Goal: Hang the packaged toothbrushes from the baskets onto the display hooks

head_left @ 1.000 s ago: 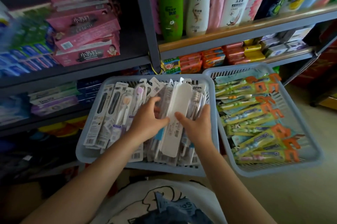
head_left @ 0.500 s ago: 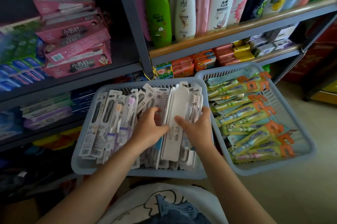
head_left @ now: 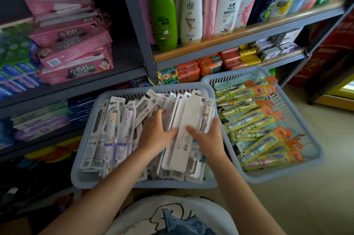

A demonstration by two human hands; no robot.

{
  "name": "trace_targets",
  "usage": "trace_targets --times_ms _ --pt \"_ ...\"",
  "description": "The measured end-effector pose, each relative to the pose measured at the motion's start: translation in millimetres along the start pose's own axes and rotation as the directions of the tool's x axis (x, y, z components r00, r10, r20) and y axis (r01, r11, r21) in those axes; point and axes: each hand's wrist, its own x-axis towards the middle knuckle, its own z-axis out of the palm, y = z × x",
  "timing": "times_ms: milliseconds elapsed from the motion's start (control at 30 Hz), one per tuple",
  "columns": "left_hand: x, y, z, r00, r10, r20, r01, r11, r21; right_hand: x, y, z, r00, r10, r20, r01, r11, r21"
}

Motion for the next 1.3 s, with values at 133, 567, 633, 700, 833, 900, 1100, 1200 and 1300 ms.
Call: trace_targets --times_ms 133,567,633,700,833,900,1100,1200,1300 --pt "3 4 5 1.000 0.001 0.003 -0.002 0.995 0.096 2 -1 -15 0.998 -0.040 -0.052 0.036 0.996 -0.079" --pt "14 5 3 0.991 -0.121 0.054 0.114 0.988 0.108 -1 -5 -18 0.995 -0.083 -0.061 0.076 0.991 -0.114" --pt "13 5 4 0.989 -0.135 0.055 0.131 0.989 0.069 0 -3 -14 0.990 -0.113 -0.084 0.100 0.984 -0.148" --pt "10 5 5 0.989 -0.138 0.045 0.138 0.990 0.002 -1 -2 -12 0.988 -0.126 -0.091 0.109 0.979 -0.170" --pt "7 6 0 0.990 -0.134 0.032 0.138 0.972 -0.191 -3 -5 -16 0.992 -0.098 -0.083 0.086 0.988 -0.130" --pt "8 7 -4 0.993 -0.107 0.053 0.116 0.968 -0.223 -4 -7 -17 0.993 -0.089 -0.078 0.080 0.990 -0.116" --pt "8 12 -13 0.992 -0.081 0.101 0.113 0.925 -0.363 -7 -15 -22 0.995 -0.055 -0.081 0.054 0.998 -0.014" --pt "7 10 -16 0.994 -0.063 0.092 0.097 0.897 -0.432 -6 -22 -26 0.996 -0.044 -0.073 0.045 0.999 0.015" --pt "6 11 -23 0.992 -0.055 0.109 0.104 0.852 -0.513 -4 -34 -27 0.999 -0.027 -0.040 0.029 0.999 0.036"
